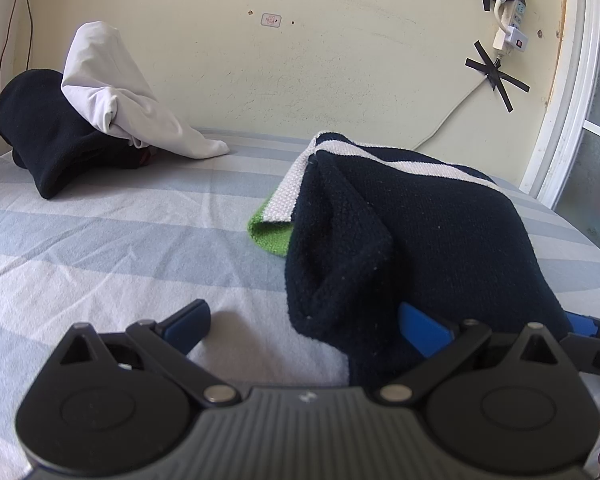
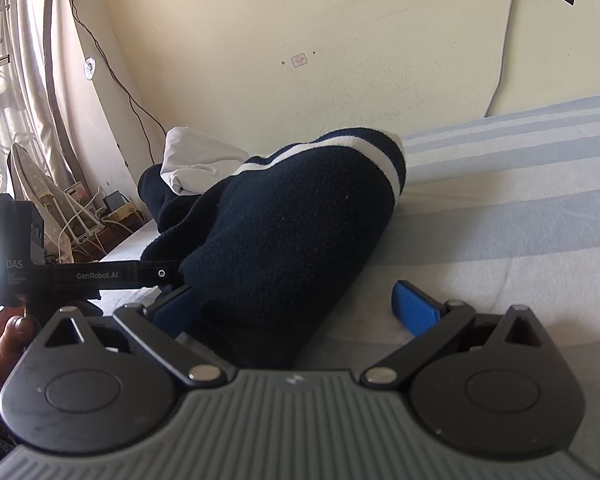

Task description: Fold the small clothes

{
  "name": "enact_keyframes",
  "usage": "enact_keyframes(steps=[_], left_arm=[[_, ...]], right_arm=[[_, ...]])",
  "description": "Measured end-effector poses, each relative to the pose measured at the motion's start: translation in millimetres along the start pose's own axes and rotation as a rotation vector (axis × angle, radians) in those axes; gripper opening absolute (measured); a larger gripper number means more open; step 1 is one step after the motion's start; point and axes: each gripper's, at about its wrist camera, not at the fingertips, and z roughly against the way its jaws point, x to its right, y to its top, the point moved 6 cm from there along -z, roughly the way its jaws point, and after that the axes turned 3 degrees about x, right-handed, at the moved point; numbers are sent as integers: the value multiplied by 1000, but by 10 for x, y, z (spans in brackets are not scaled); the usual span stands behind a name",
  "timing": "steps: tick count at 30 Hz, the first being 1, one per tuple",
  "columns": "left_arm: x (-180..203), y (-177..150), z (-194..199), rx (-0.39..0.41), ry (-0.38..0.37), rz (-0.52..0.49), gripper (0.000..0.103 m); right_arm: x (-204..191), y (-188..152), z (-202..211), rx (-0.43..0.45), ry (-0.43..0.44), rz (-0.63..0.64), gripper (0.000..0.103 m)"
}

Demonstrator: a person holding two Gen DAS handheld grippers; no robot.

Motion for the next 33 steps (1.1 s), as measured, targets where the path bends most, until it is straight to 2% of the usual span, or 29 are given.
enact_keyframes(steps=[33], left_arm=[[1,-6,18,4,0,-1,103]], right_arm=[[-34,-15,-7,0,-17,23,103]])
